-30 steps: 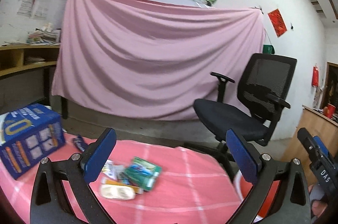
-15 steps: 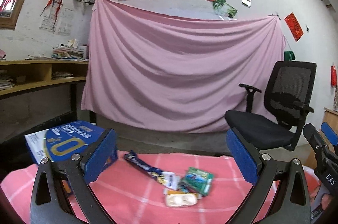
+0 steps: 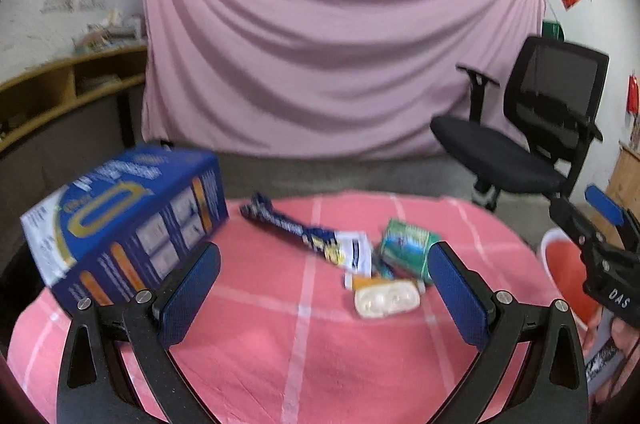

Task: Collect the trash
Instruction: 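Move both open tools back over the table toward the remaining trash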

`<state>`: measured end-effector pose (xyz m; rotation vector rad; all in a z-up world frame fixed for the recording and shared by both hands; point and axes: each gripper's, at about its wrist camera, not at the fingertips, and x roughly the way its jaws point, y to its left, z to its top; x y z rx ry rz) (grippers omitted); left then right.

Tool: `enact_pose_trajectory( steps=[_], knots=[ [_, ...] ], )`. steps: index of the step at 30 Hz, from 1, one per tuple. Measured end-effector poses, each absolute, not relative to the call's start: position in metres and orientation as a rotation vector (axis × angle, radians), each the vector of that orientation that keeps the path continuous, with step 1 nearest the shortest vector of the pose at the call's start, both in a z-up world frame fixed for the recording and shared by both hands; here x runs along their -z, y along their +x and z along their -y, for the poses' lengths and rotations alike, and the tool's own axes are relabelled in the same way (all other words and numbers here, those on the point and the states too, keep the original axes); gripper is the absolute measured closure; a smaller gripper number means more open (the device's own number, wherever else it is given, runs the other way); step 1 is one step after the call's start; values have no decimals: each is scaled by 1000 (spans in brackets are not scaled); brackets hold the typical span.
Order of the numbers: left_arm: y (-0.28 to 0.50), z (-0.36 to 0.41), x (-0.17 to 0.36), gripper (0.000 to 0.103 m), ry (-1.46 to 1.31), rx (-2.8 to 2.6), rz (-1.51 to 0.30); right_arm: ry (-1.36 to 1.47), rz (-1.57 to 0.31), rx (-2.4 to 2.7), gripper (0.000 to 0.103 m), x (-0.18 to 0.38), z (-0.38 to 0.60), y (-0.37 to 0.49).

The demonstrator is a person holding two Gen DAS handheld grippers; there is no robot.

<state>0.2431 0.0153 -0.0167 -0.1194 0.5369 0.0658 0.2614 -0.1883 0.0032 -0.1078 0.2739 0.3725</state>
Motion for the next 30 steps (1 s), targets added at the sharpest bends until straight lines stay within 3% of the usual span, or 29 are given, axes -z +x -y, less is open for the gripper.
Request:
enact_pose_trajectory(
  steps=[4, 7, 10, 16, 19, 22, 27, 29, 30],
  knots=[
    [257, -10, 30, 3, -111, -37, -639, -123, -321, -370, 0, 2, 184, 267],
    [266, -8, 37, 13, -130, -1, -704, -129, -362, -376, 0, 5, 182, 272],
    [273, -5, 41, 15, -155, 38, -747, -140, -409, -377, 0, 9, 180, 281],
    [290, -1, 51, 47, -187, 101, -851, -139, -517, -376, 0, 19, 179, 298],
    [295, -5, 52, 55, -228, 118, -869, -141, -569, -386, 0, 25, 178, 305],
    [295, -8, 51, 71, -241, 130, -882, -149, -622, -397, 0, 30, 176, 312],
    [293, -14, 48, 72, -260, 136, -881, -158, -666, -416, 0, 36, 175, 317],
    [292, -16, 48, 96, -267, 131, -878, -164, -676, -424, 0, 37, 174, 318],
    [292, -19, 49, 96, -272, 129, -886, -166, -682, -429, 0, 37, 173, 318]
  ],
)
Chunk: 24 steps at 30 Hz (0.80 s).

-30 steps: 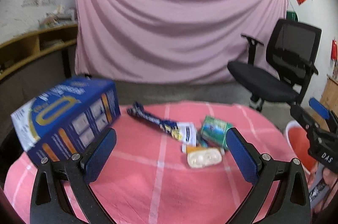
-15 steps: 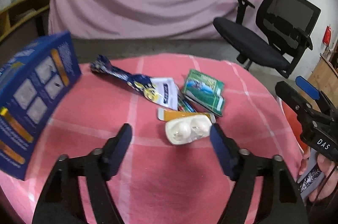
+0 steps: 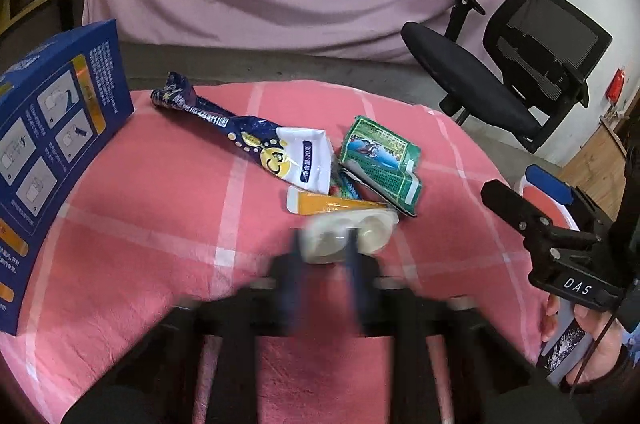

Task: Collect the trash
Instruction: 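Move both open tools back over the table toward the remaining trash, then grasp the white blister pack with the left tool while the right tool grasps the green packet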

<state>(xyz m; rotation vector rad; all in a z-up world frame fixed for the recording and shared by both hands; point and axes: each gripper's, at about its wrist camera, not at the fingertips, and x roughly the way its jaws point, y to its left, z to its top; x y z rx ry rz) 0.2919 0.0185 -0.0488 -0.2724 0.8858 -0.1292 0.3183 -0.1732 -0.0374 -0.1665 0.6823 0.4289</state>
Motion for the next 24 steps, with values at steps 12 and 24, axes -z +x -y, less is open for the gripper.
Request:
enact_pose_trajectory(
  steps=[12, 24],
  knots=[
    [276, -51, 46, 103, -337, 62, -870, -224, -732, -565, 0, 43, 143, 336],
    [274, -50, 45, 102, -340, 74, -874, -333, -868, -723, 28, 69, 102, 360]
  ],
)
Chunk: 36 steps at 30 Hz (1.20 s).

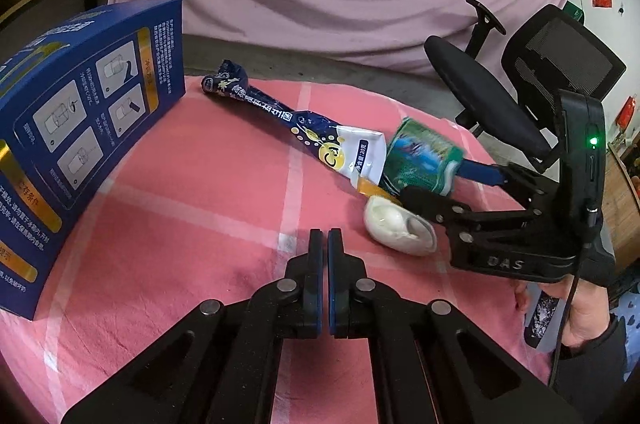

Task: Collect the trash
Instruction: 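Grasp the white blister pack with the left tool while the right tool grasps the green packet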

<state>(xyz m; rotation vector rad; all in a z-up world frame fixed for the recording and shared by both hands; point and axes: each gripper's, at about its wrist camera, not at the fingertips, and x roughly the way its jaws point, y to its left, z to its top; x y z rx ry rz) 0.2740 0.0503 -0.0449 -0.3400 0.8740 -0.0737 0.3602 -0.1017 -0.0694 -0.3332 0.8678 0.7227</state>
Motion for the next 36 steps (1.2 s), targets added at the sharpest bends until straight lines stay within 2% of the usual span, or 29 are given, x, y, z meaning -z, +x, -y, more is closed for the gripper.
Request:
enact_pose_trajectory(
  steps=[3, 4, 6, 8, 11, 12, 18, 21, 36],
  knots=[
    [277, -49, 45, 101, -350, 90, -872, -306, -879, -731, 49, 70, 107, 361],
    [277, -49, 45, 100, -352, 96, -872, -293, -880, -732, 51, 69, 109, 361],
    [278, -48, 44, 92, -356, 113, -870, -270, -874, -736, 60, 66, 113, 361],
    [278, -45, 42, 74, -359, 135, -861, -250, -867, -727, 65, 63, 119, 361],
    [281, -40, 38, 70, -360, 150, -843, -228, -851, -719, 86, 59, 125, 360],
    [285, -38, 38, 70, -357, 152, -844, -225, -845, -716, 88, 57, 126, 360],
    [309, -24, 44, 70, -330, 158, -894, -193, -805, -679, 95, 50, 139, 356],
    [312, -21, 45, 78, -326, 162, -899, -168, -782, -668, 96, 46, 150, 354],
    [283, -3, 40, 78, -236, 99, -805, -197, -684, -683, 96, 36, 161, 320]
  ],
)
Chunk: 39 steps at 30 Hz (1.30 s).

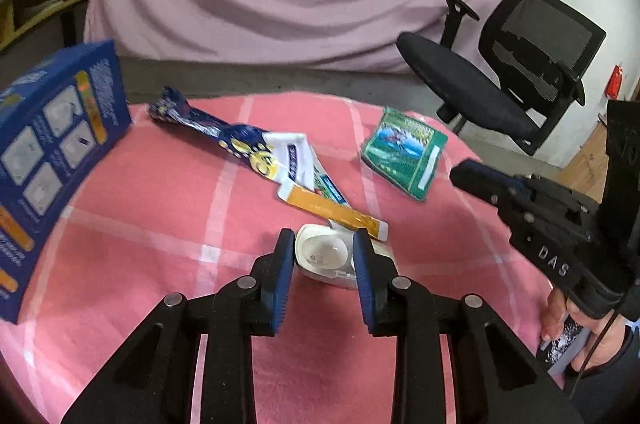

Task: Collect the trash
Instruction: 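Grasp the white blister pack with the left tool while the right tool grasps the green packet, then lift the blister pack and packet and carry both tools over the bucket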

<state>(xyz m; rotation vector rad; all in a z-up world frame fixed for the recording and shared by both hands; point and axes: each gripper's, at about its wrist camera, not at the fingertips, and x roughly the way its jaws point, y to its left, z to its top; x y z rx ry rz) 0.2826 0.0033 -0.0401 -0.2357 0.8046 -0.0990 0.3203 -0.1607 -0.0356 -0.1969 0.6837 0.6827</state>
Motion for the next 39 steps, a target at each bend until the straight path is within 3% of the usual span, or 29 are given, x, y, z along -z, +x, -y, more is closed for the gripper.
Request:
enact_pose_trajectory(
  steps=[4, 5, 6, 8, 13, 15, 18, 25, 28, 29, 33, 36, 38, 39],
  knots=[
    [283, -9, 41, 78, -256, 22, -791, -179, -713, -670, 93, 39, 162, 329],
    [284, -13, 42, 78, -268, 5, -796, -170, -717, -670, 85, 39, 163, 332],
    [285, -16, 44, 78, -276, -7, -803, -159, -720, -666, 67, 39, 163, 337],
    [288, -23, 47, 78, -304, -21, -818, -144, -716, -671, 52, 38, 161, 346],
    [287, -39, 46, 78, -339, -26, -814, -194, -748, -681, 47, 43, 140, 371],
    [286, -45, 45, 78, -352, -29, -812, -235, -790, -699, 39, 49, 129, 377],
    [284, -54, 46, 78, -382, -22, -814, -280, -843, -737, 39, 60, 120, 378],
    [284, -57, 45, 78, -397, -14, -815, -386, -838, -733, 40, 67, 107, 366],
    [284, -59, 45, 78, -400, -12, -814, -364, -834, -727, 47, 65, 112, 367],
    [284, -59, 45, 78, -397, -12, -813, -349, -834, -723, 51, 64, 115, 369],
    [282, -60, 45, 78, -396, -11, -808, -275, -835, -706, 85, 60, 125, 376],
    [280, -58, 45, 78, -386, -13, -800, -253, -804, -699, 95, 55, 130, 374],
    [277, -55, 42, 80, -369, -16, -785, -252, -770, -705, 96, 51, 131, 369],
    [275, -54, 41, 96, -361, -19, -777, -255, -753, -705, 96, 50, 131, 366]
  ],
)
